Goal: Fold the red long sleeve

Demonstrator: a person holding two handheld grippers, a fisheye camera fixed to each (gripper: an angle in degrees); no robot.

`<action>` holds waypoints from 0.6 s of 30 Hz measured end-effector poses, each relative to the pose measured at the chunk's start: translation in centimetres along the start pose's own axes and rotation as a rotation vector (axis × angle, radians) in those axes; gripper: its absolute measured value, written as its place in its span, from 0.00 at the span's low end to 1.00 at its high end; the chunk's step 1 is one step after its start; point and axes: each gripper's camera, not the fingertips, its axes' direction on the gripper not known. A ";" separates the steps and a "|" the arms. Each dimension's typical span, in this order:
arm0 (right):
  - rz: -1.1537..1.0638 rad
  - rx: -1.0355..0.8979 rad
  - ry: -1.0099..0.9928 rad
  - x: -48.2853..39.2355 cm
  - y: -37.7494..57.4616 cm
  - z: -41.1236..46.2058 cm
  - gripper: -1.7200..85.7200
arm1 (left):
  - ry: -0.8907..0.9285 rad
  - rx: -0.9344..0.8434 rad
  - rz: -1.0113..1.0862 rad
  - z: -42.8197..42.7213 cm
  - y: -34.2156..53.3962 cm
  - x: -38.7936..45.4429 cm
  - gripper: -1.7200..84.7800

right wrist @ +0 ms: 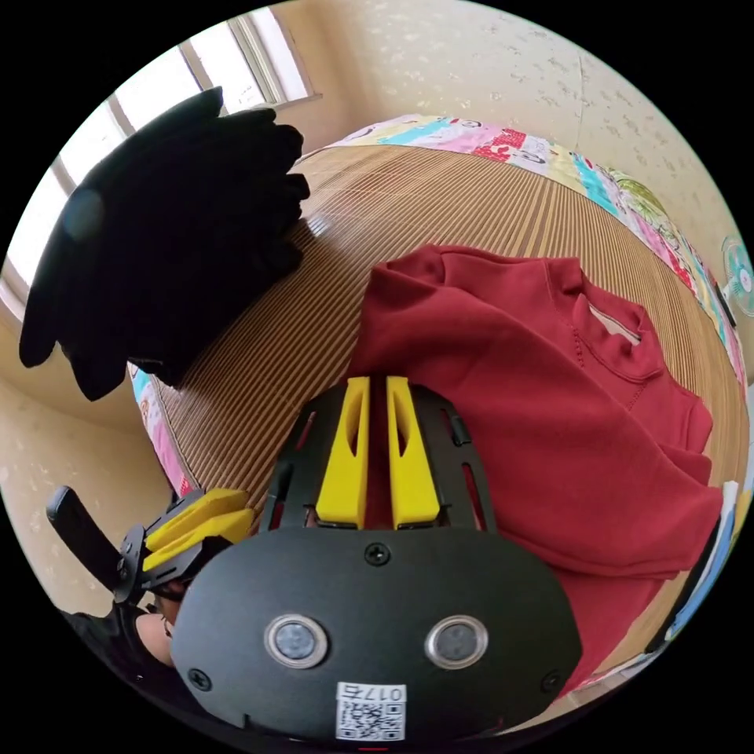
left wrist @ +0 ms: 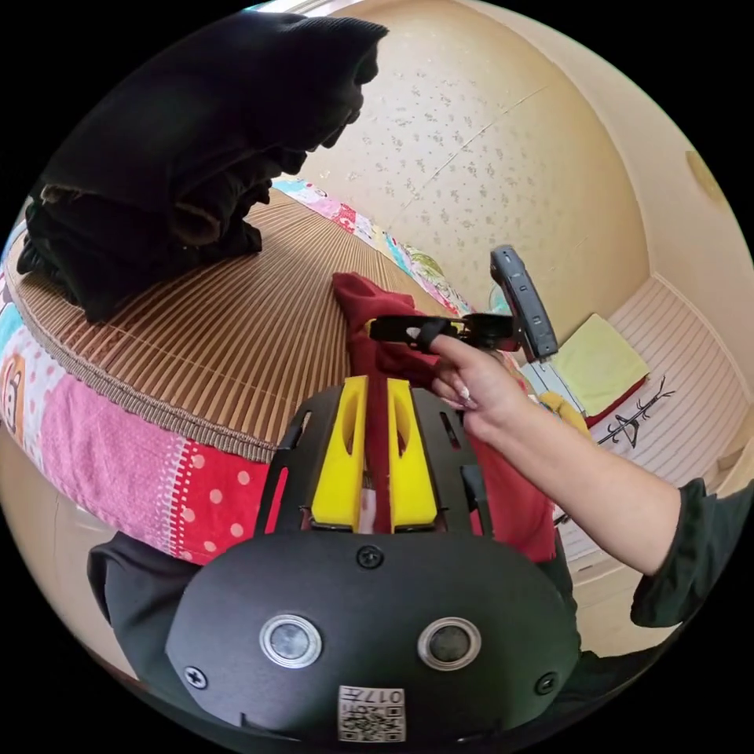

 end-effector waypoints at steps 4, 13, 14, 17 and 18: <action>-0.031 0.001 -0.049 1.4 3.1 -4.8 0.06 | 0.050 0.008 0.067 0.6 1.0 1.7 0.09; 0.262 0.193 0.285 11.1 23.3 -14.4 0.12 | -0.040 -0.139 0.190 6.0 5.4 8.1 0.11; 0.289 0.175 0.289 11.8 23.9 -14.5 0.12 | -0.076 -0.173 0.193 7.1 6.3 8.9 0.11; 0.386 0.074 0.232 14.8 26.1 -12.9 0.13 | -0.192 -0.174 0.207 9.0 8.3 11.2 0.07; 0.390 0.038 0.200 15.6 26.4 -11.4 0.13 | -0.266 -0.190 0.214 10.0 8.6 12.1 0.06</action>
